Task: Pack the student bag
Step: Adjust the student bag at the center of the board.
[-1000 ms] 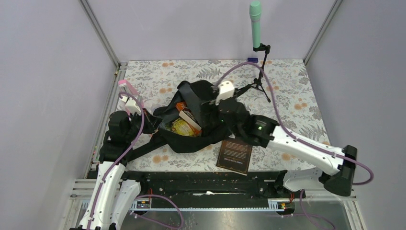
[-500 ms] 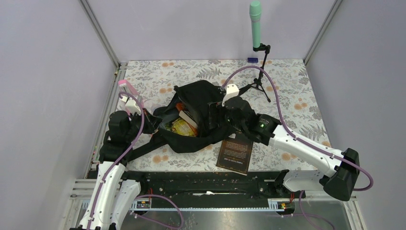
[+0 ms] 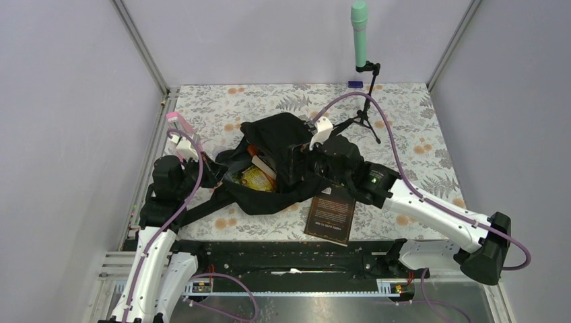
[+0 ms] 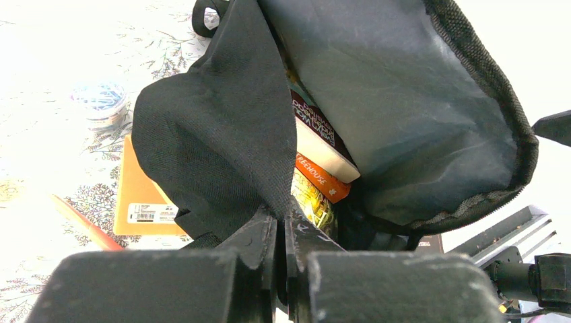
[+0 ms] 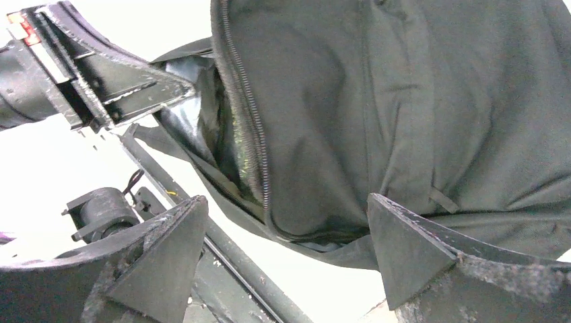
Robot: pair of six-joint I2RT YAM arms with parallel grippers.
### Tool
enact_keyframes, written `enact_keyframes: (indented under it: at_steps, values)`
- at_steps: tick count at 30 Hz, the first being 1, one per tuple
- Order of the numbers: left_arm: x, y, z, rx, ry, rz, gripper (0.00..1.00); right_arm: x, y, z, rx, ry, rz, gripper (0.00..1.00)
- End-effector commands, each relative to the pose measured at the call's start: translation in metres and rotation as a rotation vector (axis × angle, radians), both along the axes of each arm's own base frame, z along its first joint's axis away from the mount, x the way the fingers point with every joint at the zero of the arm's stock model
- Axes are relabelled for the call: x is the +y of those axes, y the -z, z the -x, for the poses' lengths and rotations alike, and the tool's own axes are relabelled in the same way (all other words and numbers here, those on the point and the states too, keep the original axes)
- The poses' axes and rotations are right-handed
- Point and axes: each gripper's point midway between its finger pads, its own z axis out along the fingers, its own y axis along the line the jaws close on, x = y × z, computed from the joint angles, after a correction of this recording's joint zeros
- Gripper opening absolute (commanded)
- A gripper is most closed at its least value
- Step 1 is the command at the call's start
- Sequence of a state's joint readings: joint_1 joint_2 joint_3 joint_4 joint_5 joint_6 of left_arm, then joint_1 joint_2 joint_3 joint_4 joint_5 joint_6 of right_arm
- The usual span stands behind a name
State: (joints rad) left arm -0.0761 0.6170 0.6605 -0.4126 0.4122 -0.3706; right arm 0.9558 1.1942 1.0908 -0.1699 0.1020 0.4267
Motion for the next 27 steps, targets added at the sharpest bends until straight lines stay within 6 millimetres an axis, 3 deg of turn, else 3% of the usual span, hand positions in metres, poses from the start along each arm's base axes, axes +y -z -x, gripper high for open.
enact_keyframes:
  at_steps: [1, 7, 14, 16, 19, 20, 24, 27]
  values:
    - [-0.003, -0.053, -0.013, -0.211, 0.013, 0.021, 0.0, 0.019, -0.03, 0.004, -0.078, -0.04, -0.031, 0.94]
    - [-0.003, -0.053, -0.013, -0.21, 0.011, 0.02, 0.0, 0.034, -0.021, -0.028, -0.111, 0.036, 0.131, 0.76]
    - [-0.004, -0.052, -0.013, -0.204, 0.017, 0.021, 0.0, 0.038, -0.008, -0.061, -0.152, 0.113, 0.293, 0.69]
    - [-0.004, -0.052, -0.014, -0.202, 0.017, 0.021, 0.0, 0.038, -0.001, -0.066, -0.146, 0.112, 0.32, 0.59]
    - [-0.004, -0.051, -0.014, -0.201, 0.017, 0.021, 0.0, 0.025, 0.004, -0.075, -0.137, 0.164, 0.345, 0.25]
    - [-0.004, -0.051, -0.014, -0.201, 0.018, 0.021, 0.0, 0.018, 0.008, -0.078, -0.123, 0.186, 0.346, 0.19]
    - [-0.004, -0.052, -0.013, -0.202, 0.017, 0.022, 0.0, -0.012, 0.029, -0.09, 0.047, 0.249, 0.262, 0.01]
    - [-0.004, -0.052, -0.013, -0.203, 0.019, 0.023, 0.0, -0.033, 0.064, -0.101, 0.191, 0.295, 0.22, 0.0]
